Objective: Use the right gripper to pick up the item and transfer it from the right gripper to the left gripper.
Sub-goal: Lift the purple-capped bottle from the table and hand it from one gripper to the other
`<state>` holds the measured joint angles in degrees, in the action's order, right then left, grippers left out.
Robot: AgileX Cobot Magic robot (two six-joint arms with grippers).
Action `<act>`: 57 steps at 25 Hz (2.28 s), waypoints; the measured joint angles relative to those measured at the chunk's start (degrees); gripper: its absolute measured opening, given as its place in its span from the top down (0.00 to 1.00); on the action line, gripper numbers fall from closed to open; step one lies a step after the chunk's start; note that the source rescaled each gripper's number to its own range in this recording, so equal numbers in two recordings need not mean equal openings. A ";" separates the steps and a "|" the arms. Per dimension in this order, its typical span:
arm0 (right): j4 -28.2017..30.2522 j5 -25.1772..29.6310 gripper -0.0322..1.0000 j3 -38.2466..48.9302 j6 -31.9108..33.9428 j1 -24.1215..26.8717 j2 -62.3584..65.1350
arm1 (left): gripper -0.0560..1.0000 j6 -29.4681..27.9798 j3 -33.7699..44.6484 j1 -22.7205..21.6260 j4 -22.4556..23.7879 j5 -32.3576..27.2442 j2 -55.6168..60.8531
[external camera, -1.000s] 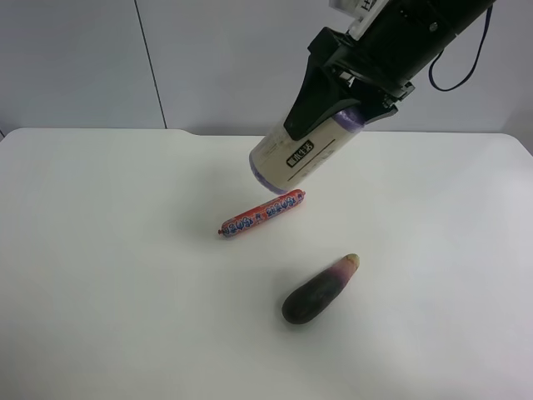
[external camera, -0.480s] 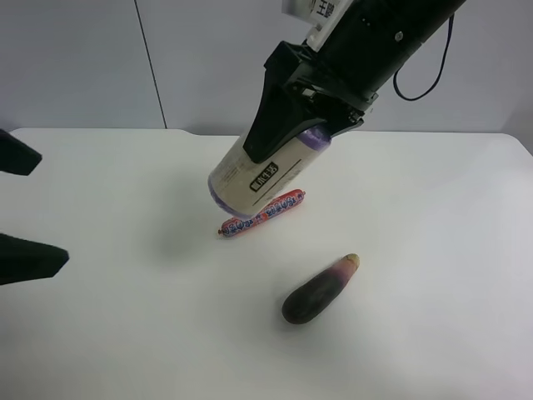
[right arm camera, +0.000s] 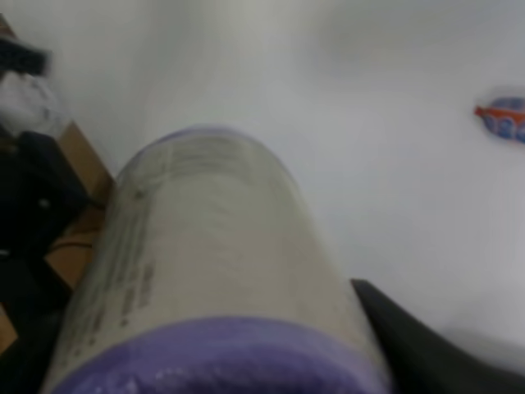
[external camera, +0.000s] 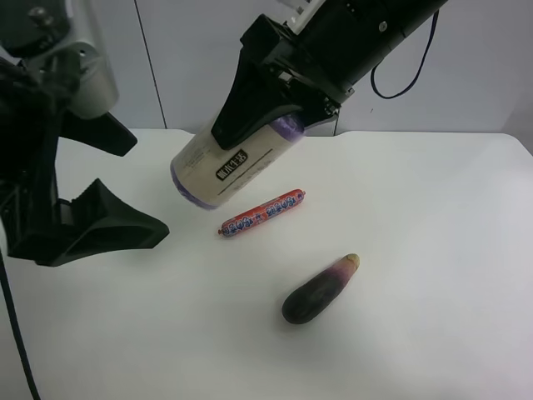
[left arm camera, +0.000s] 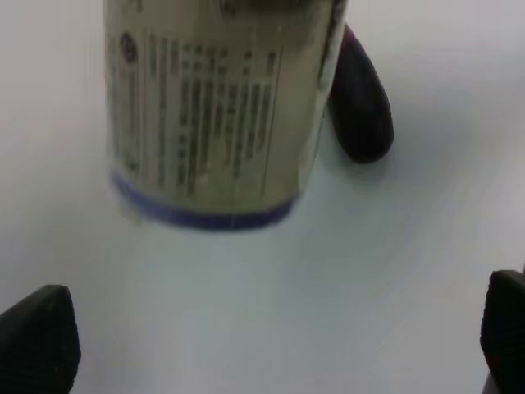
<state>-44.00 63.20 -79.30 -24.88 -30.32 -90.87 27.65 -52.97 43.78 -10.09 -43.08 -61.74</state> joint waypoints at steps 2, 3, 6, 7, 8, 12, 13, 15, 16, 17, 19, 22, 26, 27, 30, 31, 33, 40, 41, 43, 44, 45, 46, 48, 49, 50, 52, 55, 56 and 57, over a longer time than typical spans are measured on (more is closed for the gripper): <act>-1.63 0.00 0.97 0.00 -0.52 0.00 0.00 | 0.00 0.00 0.00 0.00 0.00 0.50 -0.97; -2.05 0.00 0.97 0.00 -0.57 0.00 0.00 | 0.00 0.00 0.00 0.00 0.00 0.98 -1.25; -2.79 0.00 0.97 0.00 -0.61 0.00 0.00 | 0.00 0.00 0.00 0.00 0.00 2.48 -1.59; -3.01 0.00 0.97 0.00 -0.63 0.00 0.00 | 0.00 0.00 0.00 0.00 0.00 2.81 -1.66; -3.20 0.00 0.97 0.00 -0.68 0.00 0.00 | 0.00 0.00 0.00 0.00 0.00 3.12 -1.66; -4.84 0.12 0.97 0.00 -1.10 0.00 0.00 | 0.00 0.00 0.00 0.00 0.00 4.38 -1.66; -5.39 0.12 0.97 0.00 -1.23 0.00 0.00 | 0.00 0.00 0.00 0.00 0.00 4.79 -1.66; -6.49 0.12 0.97 0.00 -1.59 0.00 0.00 | 0.00 0.00 0.00 0.00 0.00 5.62 -1.66; -6.92 0.12 0.97 0.00 -1.73 0.00 0.00 | 0.00 0.00 0.00 0.00 0.00 5.92 -1.66; -7.48 0.12 0.97 0.00 -2.01 0.00 0.00 | 0.00 0.00 0.00 0.00 0.00 6.06 -1.78; -8.98 0.12 0.97 0.00 -2.53 0.00 0.00 | 0.00 0.00 0.00 0.00 -0.25 6.11 -2.46; -9.43 0.05 0.97 0.00 -3.04 0.00 0.00 | 0.00 0.51 -0.05 0.00 -1.00 5.97 -4.24; -9.43 -0.05 0.97 0.00 -3.08 -0.24 0.00 | 0.00 1.51 -0.05 0.00 -2.51 6.96 -5.48; -9.43 -0.05 0.97 0.00 -3.08 -0.45 0.00 | 0.00 1.68 -0.05 0.00 -2.79 7.20 -5.71; -9.37 -0.19 0.97 0.00 -3.37 -1.93 0.00 | 0.00 2.36 -0.05 0.00 -3.19 7.56 -6.27; -9.31 -0.41 0.97 0.00 -3.48 -2.57 0.00 | 0.00 2.56 -0.05 0.00 -3.41 7.77 -6.38; -8.49 -0.85 0.97 0.00 -3.48 -3.55 0.00 | 0.00 2.73 -0.05 0.00 -4.03 8.57 -6.44; -5.88 -2.51 0.97 0.00 -3.52 -4.12 0.00 | 0.10 2.78 -0.05 0.00 -4.33 9.43 -6.44; -5.88 -2.58 0.97 0.00 -3.52 -4.12 0.00 | 0.22 2.78 -0.05 0.00 -4.33 9.43 -6.44; -5.88 -2.58 0.97 0.00 -3.52 -4.12 0.00 | 0.47 2.78 -0.05 0.00 -4.44 9.43 -6.44; -5.88 -2.45 0.97 0.00 -3.52 -4.12 0.00 | 0.66 2.78 -0.05 0.00 -4.37 9.47 -6.44; -5.88 -2.07 0.97 0.00 -3.52 -4.12 0.00 | 0.87 2.78 -0.05 0.00 -4.24 9.47 -6.44; -5.88 -2.01 0.97 0.00 -3.52 -4.12 0.00 | 0.95 2.93 -0.05 0.00 -4.24 9.47 -6.49; -5.88 -1.93 0.97 0.00 -3.52 -4.12 0.00 | 0.94 2.96 -0.05 0.00 -4.24 9.42 -6.50; -5.88 -1.98 0.97 0.00 -3.52 -4.12 0.00 | 0.94 3.24 -0.05 0.00 -4.24 9.42 -6.55; -5.88 -1.98 0.97 0.00 -3.52 -4.12 0.00 | 0.94 3.59 -0.05 0.00 -4.24 9.42 -6.55; -5.83 -1.92 0.97 0.00 -3.52 -4.12 0.00 | 0.94 4.23 -0.05 0.00 -4.24 9.42 -6.55; -5.56 -1.81 0.97 0.00 -3.52 -4.12 0.00 | 0.94 4.51 -0.05 0.00 -4.24 9.46 -6.55; -5.44 -1.81 0.95 0.00 -3.52 -4.12 0.00 | 0.94 4.51 -0.05 0.00 -4.24 9.52 -6.55; -4.96 -1.81 0.79 0.00 -3.52 -4.17 0.00 | 0.94 4.68 -0.05 0.00 -4.24 9.58 -6.55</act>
<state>-48.95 61.38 -79.30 -28.40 -34.49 -90.87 32.33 -53.02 43.78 -14.32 -33.50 -68.28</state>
